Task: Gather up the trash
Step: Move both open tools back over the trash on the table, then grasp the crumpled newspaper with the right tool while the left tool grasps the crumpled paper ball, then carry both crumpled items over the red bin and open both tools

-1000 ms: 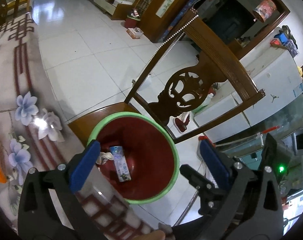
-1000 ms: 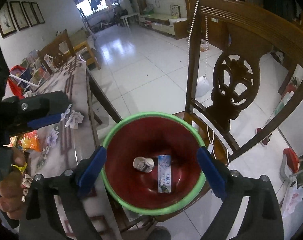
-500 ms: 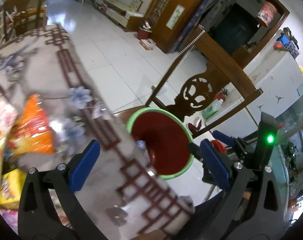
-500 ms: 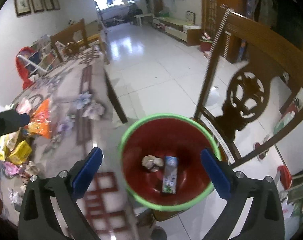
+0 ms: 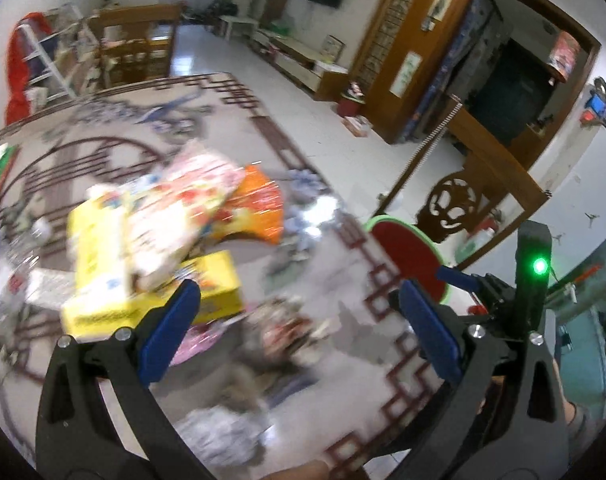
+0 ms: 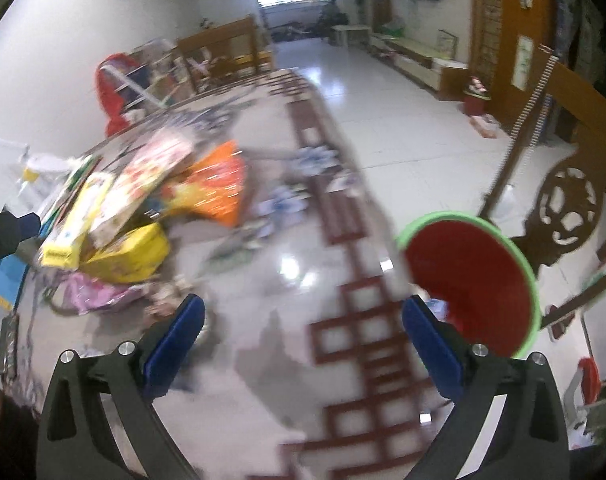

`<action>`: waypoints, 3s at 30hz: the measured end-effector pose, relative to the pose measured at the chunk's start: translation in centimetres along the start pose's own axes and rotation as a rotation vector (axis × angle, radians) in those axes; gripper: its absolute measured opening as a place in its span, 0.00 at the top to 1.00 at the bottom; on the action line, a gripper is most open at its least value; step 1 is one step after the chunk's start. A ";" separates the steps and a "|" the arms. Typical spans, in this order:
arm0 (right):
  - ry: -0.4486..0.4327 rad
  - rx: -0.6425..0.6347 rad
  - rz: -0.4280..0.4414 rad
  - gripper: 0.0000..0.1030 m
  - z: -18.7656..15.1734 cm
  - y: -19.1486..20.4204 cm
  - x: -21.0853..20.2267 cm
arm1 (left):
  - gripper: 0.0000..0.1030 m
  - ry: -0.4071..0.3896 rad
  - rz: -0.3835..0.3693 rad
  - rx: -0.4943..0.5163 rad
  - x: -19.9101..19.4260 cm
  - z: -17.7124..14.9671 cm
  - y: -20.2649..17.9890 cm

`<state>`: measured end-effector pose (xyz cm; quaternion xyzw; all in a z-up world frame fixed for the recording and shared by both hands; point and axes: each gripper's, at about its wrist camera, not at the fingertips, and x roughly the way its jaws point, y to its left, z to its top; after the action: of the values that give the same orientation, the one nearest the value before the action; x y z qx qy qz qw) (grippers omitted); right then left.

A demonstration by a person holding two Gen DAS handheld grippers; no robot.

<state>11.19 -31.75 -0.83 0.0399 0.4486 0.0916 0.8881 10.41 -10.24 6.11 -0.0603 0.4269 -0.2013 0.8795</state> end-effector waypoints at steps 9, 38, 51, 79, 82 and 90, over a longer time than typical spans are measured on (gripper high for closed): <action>0.011 -0.160 0.041 0.07 -0.6 6.3 1.4 | 0.05 0.011 0.089 -0.114 -2.9 -5.1 7.1; 0.177 -0.317 0.181 0.08 -1.6 9.7 6.9 | 0.05 0.216 0.158 0.050 4.4 -13.8 4.0; 0.217 -0.282 0.207 0.34 -2.2 9.3 9.2 | 0.24 0.171 0.187 0.060 5.3 -13.6 5.4; 0.194 -0.239 0.233 0.58 -3.0 8.9 8.1 | 0.52 0.119 0.225 0.032 3.2 -13.4 5.7; 0.190 -0.231 0.236 0.59 -3.3 8.8 7.6 | 0.52 0.115 0.229 0.034 2.8 -13.3 5.6; 0.158 -0.198 0.254 0.59 -3.3 8.0 5.5 | 0.52 0.087 0.229 0.030 1.6 -12.6 4.9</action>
<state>10.68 -22.81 -5.93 0.0013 0.4972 0.2498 0.8309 2.99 -5.62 -4.39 0.0109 0.4657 -0.1084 0.8782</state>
